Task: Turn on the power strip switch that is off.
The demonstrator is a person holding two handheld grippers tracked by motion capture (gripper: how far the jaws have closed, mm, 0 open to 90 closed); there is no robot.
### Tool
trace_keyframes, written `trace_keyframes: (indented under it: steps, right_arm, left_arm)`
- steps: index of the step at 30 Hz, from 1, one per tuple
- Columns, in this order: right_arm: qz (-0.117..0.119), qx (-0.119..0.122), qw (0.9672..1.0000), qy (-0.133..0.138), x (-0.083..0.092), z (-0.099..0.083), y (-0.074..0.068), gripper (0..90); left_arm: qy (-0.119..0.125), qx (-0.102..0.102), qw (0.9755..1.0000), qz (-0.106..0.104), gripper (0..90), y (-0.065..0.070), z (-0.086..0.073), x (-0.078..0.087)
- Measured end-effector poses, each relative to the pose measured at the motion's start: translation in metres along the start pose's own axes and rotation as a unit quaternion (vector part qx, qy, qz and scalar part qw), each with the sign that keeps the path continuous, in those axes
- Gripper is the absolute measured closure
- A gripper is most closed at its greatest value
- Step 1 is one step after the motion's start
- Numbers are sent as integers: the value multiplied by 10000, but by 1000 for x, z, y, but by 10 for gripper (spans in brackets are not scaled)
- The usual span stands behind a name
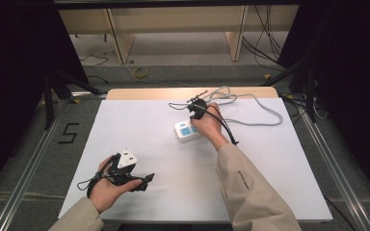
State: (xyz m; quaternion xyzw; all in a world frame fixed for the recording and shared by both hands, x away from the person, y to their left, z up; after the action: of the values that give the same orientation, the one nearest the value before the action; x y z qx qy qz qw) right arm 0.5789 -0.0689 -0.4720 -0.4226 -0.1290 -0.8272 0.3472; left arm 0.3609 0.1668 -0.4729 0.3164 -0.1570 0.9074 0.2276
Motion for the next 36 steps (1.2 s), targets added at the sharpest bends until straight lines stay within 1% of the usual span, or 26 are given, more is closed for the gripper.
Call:
trace_keyframes:
  steps: [2, 8, 10, 15, 20, 27, 33, 36]
  right_arm:
    - [1, -23, 10000, -20, 0, 0, 0, 900]
    - [3, -70, 10000, -52, -1, 1, 0, 900]
    - [-7, -56, 10000, -69, -1, 1, 0, 900]
    - [5, -150, 9999, -78, -2, 1, 0, 900]
    - [-8, -159, 9998, -84, -2, 1, 0, 900]
    - [-116, -74, 9998, -176, -3, 3, -2, 900]
    - [-118, -109, 9997, -188, -3, 3, -3, 900]
    - [-134, -84, 9997, -199, -3, 3, -3, 900]
  left_arm:
    - [12, 22, 10000, 1, 111, 0, 0, 0]
    - [9, 5, 10000, 1, 111, 1, 0, 0]
    - [9, 7, 10000, 1, 111, 1, 0, 0]
    - [17, -4, 10000, 5, 111, 1, 0, 0]
    - [0, -19, 10000, -5, 111, 1, 0, 0]
    - [-4, -19, 10000, -8, 111, 1, 0, 0]
    - [-2, -6, 10000, -7, 111, 1, 0, 0]
    - [-5, -7, 10000, -11, 111, 2, 0, 0]
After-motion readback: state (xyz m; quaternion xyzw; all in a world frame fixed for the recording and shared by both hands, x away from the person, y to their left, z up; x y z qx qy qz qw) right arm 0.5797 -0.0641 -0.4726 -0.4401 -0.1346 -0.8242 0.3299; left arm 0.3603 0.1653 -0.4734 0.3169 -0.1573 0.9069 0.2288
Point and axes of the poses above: each handheld gripper's, and its own axes: x roughly backward along the jaws, z roughly out of its top, y roughly to its right, the point moved 3 cm from there along -x, roughly forward along the jaws, and after that the axes turned 10 degrees about z, right-handed, at the moved point
